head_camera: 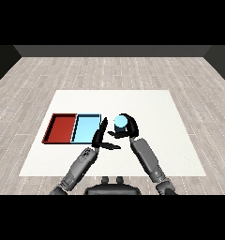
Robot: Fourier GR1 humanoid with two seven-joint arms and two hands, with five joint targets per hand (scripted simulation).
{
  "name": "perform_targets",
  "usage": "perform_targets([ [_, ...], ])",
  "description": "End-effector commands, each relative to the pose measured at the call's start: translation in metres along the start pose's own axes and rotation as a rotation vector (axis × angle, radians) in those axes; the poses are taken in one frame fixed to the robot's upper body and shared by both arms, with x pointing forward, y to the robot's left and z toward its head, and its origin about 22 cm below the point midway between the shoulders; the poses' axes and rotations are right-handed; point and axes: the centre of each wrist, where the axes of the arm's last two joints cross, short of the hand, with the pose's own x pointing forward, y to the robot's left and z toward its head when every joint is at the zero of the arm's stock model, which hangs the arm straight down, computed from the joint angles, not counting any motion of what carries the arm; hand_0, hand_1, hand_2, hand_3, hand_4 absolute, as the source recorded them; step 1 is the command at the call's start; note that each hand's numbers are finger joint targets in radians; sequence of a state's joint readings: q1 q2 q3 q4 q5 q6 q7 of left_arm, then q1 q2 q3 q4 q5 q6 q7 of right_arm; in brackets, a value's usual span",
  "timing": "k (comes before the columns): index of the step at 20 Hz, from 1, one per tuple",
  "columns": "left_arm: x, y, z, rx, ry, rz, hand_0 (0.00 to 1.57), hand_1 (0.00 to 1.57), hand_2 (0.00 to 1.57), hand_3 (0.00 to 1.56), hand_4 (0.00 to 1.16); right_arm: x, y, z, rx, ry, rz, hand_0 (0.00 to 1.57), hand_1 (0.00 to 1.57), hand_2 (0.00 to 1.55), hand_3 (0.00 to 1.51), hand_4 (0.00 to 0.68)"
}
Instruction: Pick the blue can and put it in the blue box
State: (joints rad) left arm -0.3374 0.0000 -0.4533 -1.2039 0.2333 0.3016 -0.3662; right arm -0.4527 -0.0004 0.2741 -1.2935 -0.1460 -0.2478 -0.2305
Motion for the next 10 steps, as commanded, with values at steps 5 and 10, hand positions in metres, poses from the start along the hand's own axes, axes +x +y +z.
perform_targets([
  [5, 0.003, -0.01, -0.009, -0.021, 0.036, 0.027, 0.0, 0.0, 0.0, 0.0, 0.0, 0.004, 0.008, 0.012, 0.033, 0.008, -0.036, 1.44, 1.44, 1.46, 1.37, 0.559],
  [10, -0.024, -0.015, 0.012, -0.001, 0.043, 0.021, 0.0, 0.0, 0.0, 0.0, 0.0, 0.001, 0.024, -0.003, 0.03, 0.0, 0.007, 1.44, 1.44, 1.46, 1.37, 0.561],
])
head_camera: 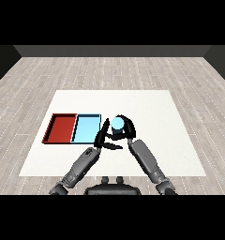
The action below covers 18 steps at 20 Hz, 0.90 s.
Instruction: Pick the blue can and put it in the blue box
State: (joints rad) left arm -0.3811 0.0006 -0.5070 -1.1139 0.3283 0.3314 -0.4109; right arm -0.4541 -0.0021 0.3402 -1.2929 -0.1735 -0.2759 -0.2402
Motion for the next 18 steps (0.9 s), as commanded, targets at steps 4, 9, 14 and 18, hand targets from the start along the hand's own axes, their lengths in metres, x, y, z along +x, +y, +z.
perform_targets([
  [4, 0.007, -0.005, -0.013, -0.003, 0.001, -0.016, 0.0, 0.0, 0.0, 0.0, 0.0, -0.007, 0.006, -0.016, 0.006, -0.025, -0.004, 1.42, 1.42, 1.46, 1.36, 0.559],
  [9, -0.001, 0.003, -0.021, -0.013, 0.042, -0.019, 0.0, 0.0, 0.0, 0.0, 0.0, 0.0, 0.015, -0.008, 0.011, -0.033, -0.01, 1.43, 1.43, 1.46, 1.37, 0.552],
  [14, 0.012, -0.01, -0.026, 0.008, 0.043, -0.028, 0.0, 0.0, 0.0, 0.0, 0.0, 0.0, 0.017, -0.002, 0.037, -0.014, -0.017, 1.43, 1.43, 1.46, 1.38, 0.551],
  [18, 0.025, -0.023, -0.028, -0.021, 0.017, -0.025, 0.0, 0.0, 0.0, 0.0, 0.0, 0.003, 0.01, -0.023, 0.035, -0.024, -0.043, 1.43, 1.43, 1.46, 1.37, 0.533],
])
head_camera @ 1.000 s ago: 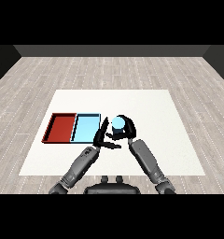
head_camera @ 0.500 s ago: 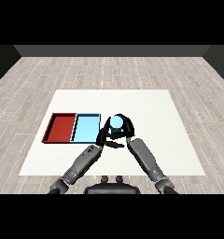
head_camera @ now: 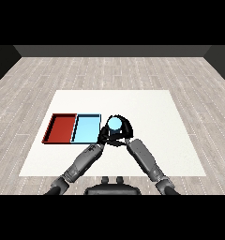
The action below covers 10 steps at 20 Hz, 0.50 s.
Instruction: Pick the blue can and put it in the blue box
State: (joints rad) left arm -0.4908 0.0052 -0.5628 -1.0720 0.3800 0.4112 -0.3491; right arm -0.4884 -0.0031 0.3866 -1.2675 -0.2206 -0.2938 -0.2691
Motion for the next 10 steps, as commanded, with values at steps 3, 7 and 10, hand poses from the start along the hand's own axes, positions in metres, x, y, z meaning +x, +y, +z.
perform_targets([
  [3, -0.006, -0.016, 0.005, -0.01, -0.016, -0.01, 0.0, 0.0, 0.0, 0.0, 0.0, -0.011, 0.007, 0.006, 0.018, 0.01, -0.01, 1.45, 1.45, 1.46, 1.37, 0.525],
  [7, -0.003, 0.0, -0.009, -0.018, -0.009, -0.008, 0.0, 0.0, 0.0, 0.0, 0.0, -0.01, 0.012, 0.004, 0.023, 0.0, 0.012, 1.44, 1.44, 1.45, 1.35, 0.521],
  [10, 0.004, -0.018, -0.015, -0.025, -0.018, -0.032, 0.0, 0.0, 0.0, 0.0, 0.0, -0.011, 0.023, 0.025, 0.021, 0.012, 0.011, 1.44, 1.44, 1.45, 1.35, 0.501],
])
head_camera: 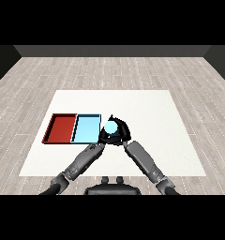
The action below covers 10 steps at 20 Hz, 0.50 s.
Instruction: Pick the blue can and put it in the blue box
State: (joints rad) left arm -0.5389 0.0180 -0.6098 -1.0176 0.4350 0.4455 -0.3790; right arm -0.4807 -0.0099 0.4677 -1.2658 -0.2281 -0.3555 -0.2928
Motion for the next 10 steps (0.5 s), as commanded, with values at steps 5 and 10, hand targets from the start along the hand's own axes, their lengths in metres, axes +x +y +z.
perform_targets([
  [5, 0.005, -0.011, -0.016, 0.066, 0.018, -0.072, 0.0, 0.0, 0.0, 0.0, 0.46, 0.004, 0.014, -0.014, 0.024, -0.008, -0.003, 1.44, 1.44, 1.44, 1.36, 0.504],
  [10, 0.003, -0.02, 0.001, 0.146, 0.059, -0.026, 1.57, 1.57, 1.57, 1.49, 1.15, 0.006, -0.007, -0.012, 0.032, -0.025, -0.035, 1.42, 1.42, 1.46, 1.37, 0.513],
])
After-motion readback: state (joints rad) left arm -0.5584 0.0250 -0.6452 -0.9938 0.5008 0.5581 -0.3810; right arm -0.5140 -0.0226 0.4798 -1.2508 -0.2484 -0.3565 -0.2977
